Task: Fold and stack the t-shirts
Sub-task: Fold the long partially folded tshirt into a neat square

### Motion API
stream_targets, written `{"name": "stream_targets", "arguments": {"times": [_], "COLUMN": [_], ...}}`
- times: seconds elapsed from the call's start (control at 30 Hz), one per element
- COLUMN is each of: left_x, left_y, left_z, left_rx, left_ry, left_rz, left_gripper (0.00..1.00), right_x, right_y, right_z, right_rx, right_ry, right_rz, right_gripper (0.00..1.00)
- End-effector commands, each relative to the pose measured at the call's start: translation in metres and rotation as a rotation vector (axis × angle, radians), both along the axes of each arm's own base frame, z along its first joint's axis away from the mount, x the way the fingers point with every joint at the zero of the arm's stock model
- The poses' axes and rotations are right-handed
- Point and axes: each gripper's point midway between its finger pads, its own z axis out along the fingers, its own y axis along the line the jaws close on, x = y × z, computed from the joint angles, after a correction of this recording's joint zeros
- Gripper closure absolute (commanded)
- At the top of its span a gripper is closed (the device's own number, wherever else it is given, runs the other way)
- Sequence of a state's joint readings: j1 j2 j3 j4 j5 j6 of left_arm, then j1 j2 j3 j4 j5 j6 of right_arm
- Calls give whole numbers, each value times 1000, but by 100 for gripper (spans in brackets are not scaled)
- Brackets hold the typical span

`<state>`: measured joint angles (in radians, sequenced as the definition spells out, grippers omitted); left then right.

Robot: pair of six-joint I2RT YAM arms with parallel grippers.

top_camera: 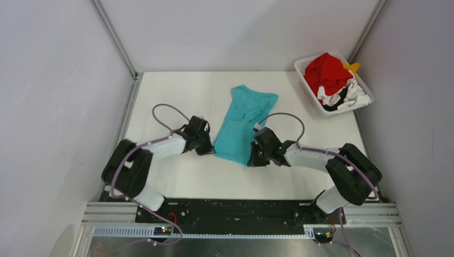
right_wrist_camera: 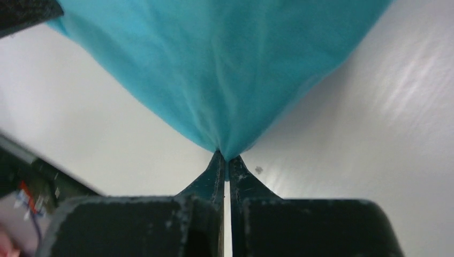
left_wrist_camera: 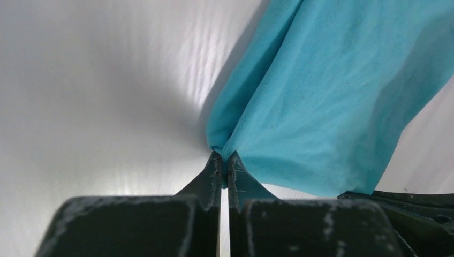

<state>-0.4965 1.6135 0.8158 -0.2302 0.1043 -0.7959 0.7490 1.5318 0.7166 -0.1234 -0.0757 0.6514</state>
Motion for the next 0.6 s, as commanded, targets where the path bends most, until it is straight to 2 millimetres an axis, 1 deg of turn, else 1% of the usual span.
{"name": "stream_targets", "arguments": {"times": [0.0, 0.03, 0.07, 0.1, 0.13, 0.17, 0.2, 0.23, 0.27, 0.3, 0.33, 0.37, 0.4, 0.43, 0.47, 0.5, 0.57], "left_x": [-19, -30, -33, -43, -48, -57, -63, -72, -76, -84, -87, -92, -95, -98, -100, -102, -101], "left_y": [26, 30, 29, 34, 35, 39, 44, 49, 53, 57, 60, 63, 64, 65, 64, 64, 63], "left_z": [28, 25, 41, 37, 52, 50, 63, 72, 77, 90, 98, 116, 124, 141, 148, 160, 172], "left_rx": [25, 19, -16, -19, -51, -58, -79, -103, -109, -133, -145, -169, -179, -213, -232, -255, -266], "left_ry": [-116, -110, -158, -148, -186, -185, -225, -257, -279, -323, -352, -414, -443, -496, -515, -548, -572], "left_rz": [40, 39, 36, 41, 47, 53, 63, 74, 84, 85, 81, 69, 60, 57, 47, 44, 37], "left_gripper": [100, 100, 100, 100, 100, 100, 100, 100, 100, 100, 100, 100, 100, 100, 100, 100, 100], "right_x": [-58, -67, -82, -91, -107, -113, -127, -133, -146, -151, -161, -166, -173, -176, -178, -178, -178], "right_y": [23, 26, 34, 39, 45, 50, 55, 59, 62, 66, 68, 70, 71, 70, 70, 70, 68], "right_z": [28, 32, 42, 49, 60, 68, 78, 88, 97, 108, 118, 125, 132, 138, 142, 147, 153], "right_rx": [121, 141, 191, 223, 277, 314, 357, 396, 435, 470, 508, 531, 557, 572, 586, 596, 611], "right_ry": [108, 125, 150, 170, 207, 220, 254, 259, 289, 292, 316, 331, 346, 358, 366, 368, 377], "right_rz": [215, 249, 313, 344, 401, 419, 473, 492, 540, 560, 605, 612, 642, 644, 652, 648, 639], "right_gripper": [100, 100, 100, 100, 100, 100, 100, 100, 100, 100, 100, 100, 100, 100, 100, 100, 100]}}
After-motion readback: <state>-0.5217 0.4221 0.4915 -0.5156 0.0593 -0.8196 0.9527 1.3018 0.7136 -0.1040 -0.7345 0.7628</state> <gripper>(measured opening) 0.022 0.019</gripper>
